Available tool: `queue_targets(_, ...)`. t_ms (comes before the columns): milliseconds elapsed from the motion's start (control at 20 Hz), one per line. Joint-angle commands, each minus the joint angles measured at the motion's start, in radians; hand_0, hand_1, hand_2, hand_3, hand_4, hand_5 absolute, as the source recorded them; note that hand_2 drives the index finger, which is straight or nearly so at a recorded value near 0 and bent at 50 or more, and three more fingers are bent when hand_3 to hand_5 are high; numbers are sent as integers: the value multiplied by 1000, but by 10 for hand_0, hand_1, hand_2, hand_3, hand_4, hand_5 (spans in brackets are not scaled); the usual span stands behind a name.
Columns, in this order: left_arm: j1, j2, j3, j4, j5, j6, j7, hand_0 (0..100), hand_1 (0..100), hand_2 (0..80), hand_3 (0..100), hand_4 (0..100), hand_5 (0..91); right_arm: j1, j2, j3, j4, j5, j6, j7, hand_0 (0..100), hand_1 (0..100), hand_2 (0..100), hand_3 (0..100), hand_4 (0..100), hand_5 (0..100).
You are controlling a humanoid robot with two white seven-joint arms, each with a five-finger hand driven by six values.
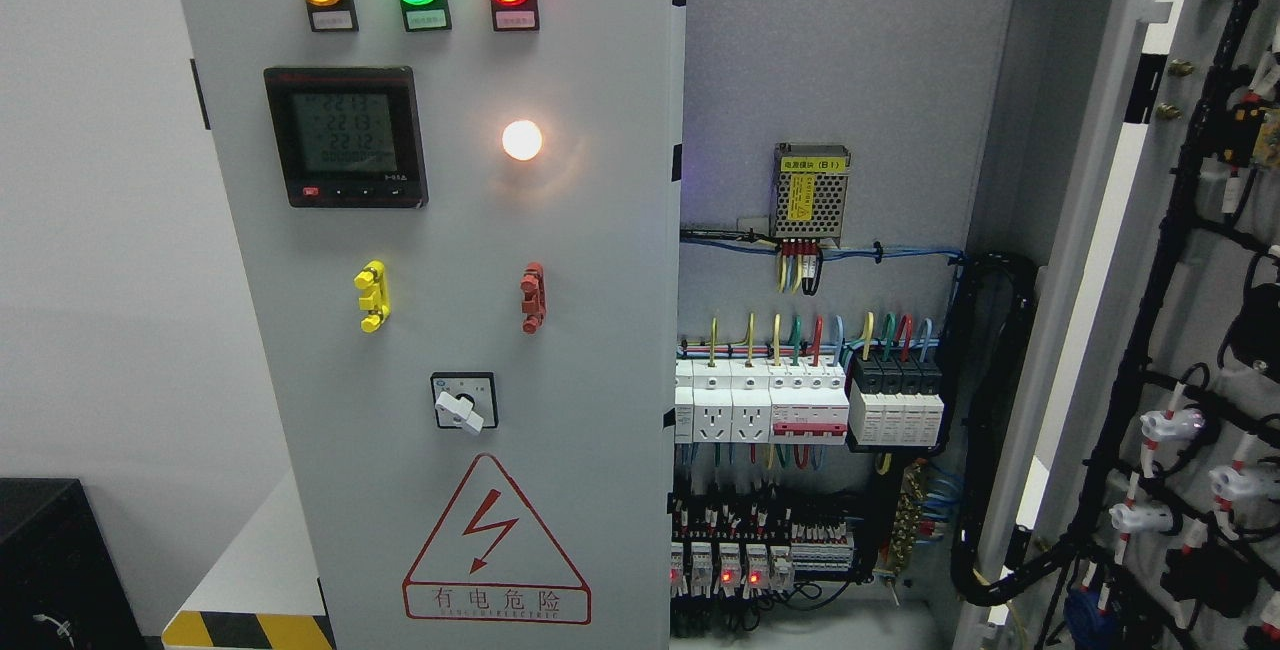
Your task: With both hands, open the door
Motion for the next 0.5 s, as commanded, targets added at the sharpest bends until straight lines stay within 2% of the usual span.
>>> queue_targets(0,24,-320,231,982,-125,0,3,0,0,0,0,0,0,0,0,-34,0,0,-1,1,0,0,0,0,0,0)
queue_targets(100,14,-362,294,1042,-123,16,12,0,0,0,0,0,0,0,0,-34,0,0,-1,1,0,0,0,0,0,0)
queue_targets(150,-15,-409,396,1126,-128,19,14,0,0,0,0,0,0,1,0,-34,0,0,-1,1,0,0,0,0,0,0)
queue_targets(200,-25,-458,458,1177,-131,15,15,0,0,0,0,0,0,0,0,-34,0,0,1,1,0,0,0,0,0,0)
queue_targets(250,-31,-489,467,1202,-131,19,29,0,0,0,0,0,0,1,0,-34,0,0,-1,1,0,0,0,0,0,0)
queue_targets(351,-32,-537,480,1220,-128,26,108,0,0,0,0,0,0,0,0,-34,0,0,-1,1,0,0,0,0,0,0)
queue_targets(451,-32,-561,530,1214,-144,38,241,0,0,0,0,0,0,0,0,-34,0,0,-1,1,0,0,0,0,0,0)
